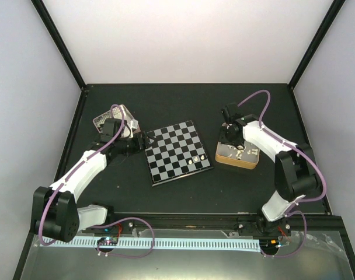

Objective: Set up the chess pieces on the board
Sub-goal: Pick up the chess piece from the storage box, then place the chess piece on the chessboard, then pick up the chess piece from the storage box.

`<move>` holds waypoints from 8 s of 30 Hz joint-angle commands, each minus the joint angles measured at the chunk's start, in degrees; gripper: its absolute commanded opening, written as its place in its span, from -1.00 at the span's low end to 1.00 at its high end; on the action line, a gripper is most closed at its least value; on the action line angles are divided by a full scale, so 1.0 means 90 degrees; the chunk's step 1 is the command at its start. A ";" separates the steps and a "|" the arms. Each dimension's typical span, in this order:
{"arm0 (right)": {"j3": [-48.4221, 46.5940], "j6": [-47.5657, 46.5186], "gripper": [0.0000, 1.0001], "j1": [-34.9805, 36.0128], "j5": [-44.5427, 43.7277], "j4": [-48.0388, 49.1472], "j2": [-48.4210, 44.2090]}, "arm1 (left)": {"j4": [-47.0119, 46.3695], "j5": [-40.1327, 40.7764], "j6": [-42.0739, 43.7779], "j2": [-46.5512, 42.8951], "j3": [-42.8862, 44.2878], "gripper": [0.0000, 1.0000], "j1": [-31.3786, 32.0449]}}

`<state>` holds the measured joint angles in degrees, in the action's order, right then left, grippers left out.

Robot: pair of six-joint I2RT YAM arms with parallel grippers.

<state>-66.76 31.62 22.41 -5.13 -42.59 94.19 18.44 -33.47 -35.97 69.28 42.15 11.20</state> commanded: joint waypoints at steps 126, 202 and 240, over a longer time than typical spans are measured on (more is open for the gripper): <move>0.3067 0.1385 0.37 0.2203 -0.1414 0.0591 -0.6625 | 0.0212 0.3442 0.1779 0.1612 0.1706 -0.97 0.4158; 0.2195 0.0384 0.09 -0.0247 0.0177 0.1571 -0.3183 | 0.0530 0.4978 0.1164 0.1217 0.1975 -0.14 0.4764; 0.0378 -0.1189 -0.22 -0.1397 -0.0359 0.0784 0.1028 | 0.0447 0.3112 0.1522 0.1163 0.1699 -0.11 0.3811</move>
<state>-63.40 21.91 10.72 -8.82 -35.20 103.44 23.46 -3.46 -22.72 78.91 56.34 46.17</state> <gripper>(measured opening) 0.405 0.443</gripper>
